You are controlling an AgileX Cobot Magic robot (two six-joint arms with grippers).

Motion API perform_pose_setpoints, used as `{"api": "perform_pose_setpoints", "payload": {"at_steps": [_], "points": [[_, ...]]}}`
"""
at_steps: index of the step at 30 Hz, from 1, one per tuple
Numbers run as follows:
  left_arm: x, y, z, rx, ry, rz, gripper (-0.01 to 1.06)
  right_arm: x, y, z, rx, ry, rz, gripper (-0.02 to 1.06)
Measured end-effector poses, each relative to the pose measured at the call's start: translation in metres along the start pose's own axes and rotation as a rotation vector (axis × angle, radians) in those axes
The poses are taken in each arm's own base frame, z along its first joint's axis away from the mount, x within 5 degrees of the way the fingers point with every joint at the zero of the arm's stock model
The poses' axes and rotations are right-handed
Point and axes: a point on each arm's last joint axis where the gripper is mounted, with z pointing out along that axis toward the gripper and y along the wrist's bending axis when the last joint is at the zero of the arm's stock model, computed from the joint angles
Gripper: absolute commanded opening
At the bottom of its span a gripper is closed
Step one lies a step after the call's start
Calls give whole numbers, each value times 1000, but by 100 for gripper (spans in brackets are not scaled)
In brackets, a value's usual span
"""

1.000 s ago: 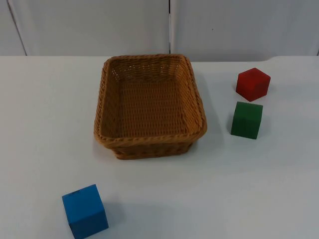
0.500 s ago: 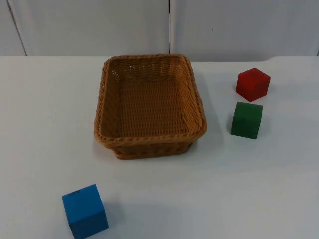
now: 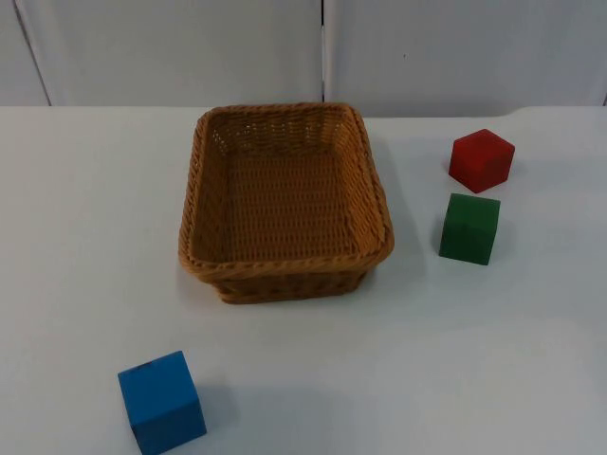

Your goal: Pick up one cube with each hand and place exactly two cubes into the same basket, leaving the remaining cube outside.

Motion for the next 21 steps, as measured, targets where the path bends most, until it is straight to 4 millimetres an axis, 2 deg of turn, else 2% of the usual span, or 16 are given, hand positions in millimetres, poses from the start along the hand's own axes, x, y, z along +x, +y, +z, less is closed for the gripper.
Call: {"api": "perform_pose_setpoints", "payload": {"at_steps": [6, 14, 21], "points": [[-16, 1, 11, 3, 43, -6, 105, -15, -1, 12, -1, 15, 0, 105], [-25, -2, 28, 44, 118, -30, 105, -24, -1, 25, -1, 30, -7, 105], [-31, -9, 52, 149, 213, 4, 105, -32, -2, 51, -7, 105, -44, 105]]}}
